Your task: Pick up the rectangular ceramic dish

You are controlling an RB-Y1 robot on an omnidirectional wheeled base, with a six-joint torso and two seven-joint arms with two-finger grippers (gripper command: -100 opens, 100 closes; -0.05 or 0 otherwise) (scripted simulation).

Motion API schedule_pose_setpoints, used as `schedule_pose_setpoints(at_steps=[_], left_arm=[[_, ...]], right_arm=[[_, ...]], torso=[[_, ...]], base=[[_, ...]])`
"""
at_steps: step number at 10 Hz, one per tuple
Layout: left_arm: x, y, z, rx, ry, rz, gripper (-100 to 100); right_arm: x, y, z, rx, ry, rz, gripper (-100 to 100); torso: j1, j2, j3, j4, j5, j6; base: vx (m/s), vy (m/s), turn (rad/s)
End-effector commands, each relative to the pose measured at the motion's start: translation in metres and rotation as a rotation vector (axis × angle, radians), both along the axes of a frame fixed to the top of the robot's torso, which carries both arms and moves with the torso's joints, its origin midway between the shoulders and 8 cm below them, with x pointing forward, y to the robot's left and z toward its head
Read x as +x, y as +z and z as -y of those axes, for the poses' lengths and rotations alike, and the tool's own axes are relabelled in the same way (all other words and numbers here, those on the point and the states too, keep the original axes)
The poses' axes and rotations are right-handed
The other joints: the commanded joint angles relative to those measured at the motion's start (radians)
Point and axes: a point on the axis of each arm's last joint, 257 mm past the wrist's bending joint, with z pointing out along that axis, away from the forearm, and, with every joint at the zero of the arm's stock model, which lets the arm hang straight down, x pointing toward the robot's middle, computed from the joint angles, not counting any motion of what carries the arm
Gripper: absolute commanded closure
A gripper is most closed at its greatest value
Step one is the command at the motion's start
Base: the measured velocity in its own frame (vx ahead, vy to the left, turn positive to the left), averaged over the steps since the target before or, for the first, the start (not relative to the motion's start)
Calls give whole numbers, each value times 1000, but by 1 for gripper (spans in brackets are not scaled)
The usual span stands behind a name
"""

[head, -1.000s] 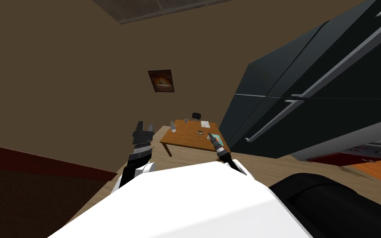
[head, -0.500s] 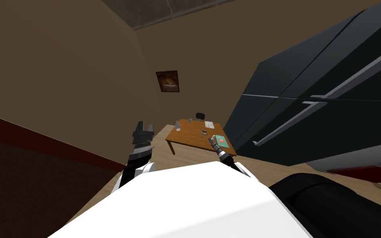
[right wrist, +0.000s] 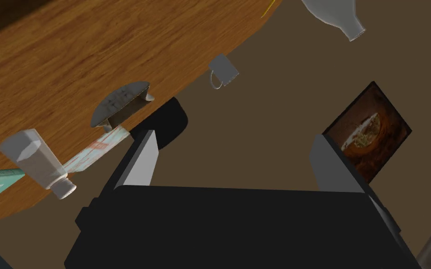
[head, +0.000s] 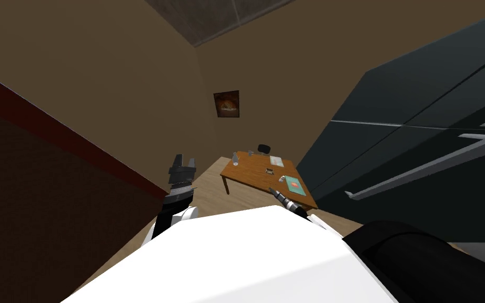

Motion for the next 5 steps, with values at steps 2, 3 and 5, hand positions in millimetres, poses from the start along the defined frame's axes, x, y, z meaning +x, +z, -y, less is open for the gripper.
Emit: schedule_pose_setpoints(at_steps=[2, 3, 5], left_arm=[[0, 0, 0, 0, 0, 0, 0], [0, 0, 0, 0, 0, 0, 0], [0, 0, 0, 0, 0, 0, 0]], right_arm=[[-32, -42, 21, -112, 23, -114, -100], [-36, -47, 26, -118, 16, -128, -100], [-58, -67, 46, -190, 31, -196, -100]], torso=[[-2, -1, 0, 0, -1, 1], [-2, -2, -1, 0, -1, 0], [-4, 0, 0, 0, -1, 1]], base=[[29, 68, 195], [26, 55, 147], [12, 37, 103]])
